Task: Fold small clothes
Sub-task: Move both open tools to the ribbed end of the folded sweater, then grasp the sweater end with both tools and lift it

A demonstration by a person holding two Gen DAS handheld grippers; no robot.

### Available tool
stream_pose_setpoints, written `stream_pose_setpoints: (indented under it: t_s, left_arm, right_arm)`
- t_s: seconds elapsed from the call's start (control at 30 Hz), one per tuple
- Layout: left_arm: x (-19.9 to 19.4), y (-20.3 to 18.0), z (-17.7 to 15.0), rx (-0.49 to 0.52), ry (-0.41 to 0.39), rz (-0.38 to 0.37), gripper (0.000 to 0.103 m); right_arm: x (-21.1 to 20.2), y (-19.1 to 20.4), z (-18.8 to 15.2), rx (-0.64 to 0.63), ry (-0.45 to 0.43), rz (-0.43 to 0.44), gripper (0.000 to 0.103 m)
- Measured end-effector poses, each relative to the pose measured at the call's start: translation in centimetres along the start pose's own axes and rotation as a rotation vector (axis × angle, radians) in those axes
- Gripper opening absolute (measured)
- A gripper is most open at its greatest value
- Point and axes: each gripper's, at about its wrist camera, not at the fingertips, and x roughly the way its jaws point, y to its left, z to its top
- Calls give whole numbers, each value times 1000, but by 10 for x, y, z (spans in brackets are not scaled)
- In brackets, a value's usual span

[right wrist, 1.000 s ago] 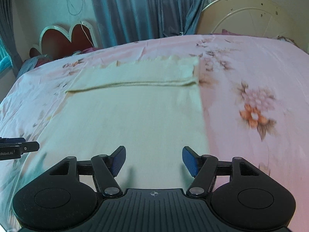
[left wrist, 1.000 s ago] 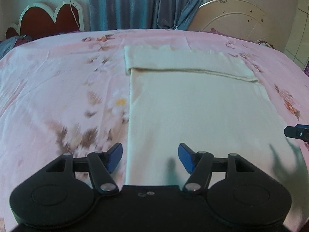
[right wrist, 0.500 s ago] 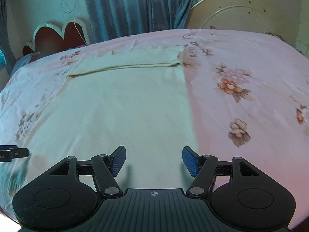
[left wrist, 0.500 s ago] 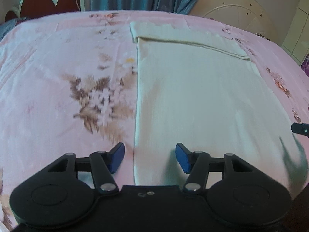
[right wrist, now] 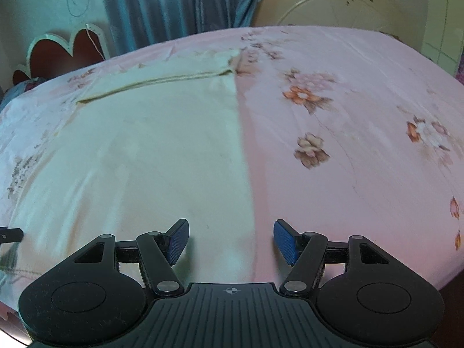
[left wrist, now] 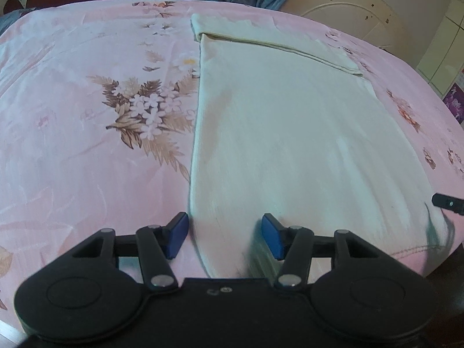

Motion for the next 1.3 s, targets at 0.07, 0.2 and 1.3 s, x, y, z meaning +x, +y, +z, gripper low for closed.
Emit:
stream_pose_setpoints:
  t_s: [0.07, 0.2, 1.3]
  left_arm:
    - [-1, 0, -1, -2, 3, -7, 52]
    - [-5, 1, -6, -17, 7, -22, 45]
    - [-16, 0, 85, -155, -186, -184, 5]
  right_arm:
    - [-1, -2, -5, 1, 9, -7, 64]
    - [-1, -6, -14, 14, 38, -11, 64]
    - [-10, -8, 82, 114, -79, 303, 6]
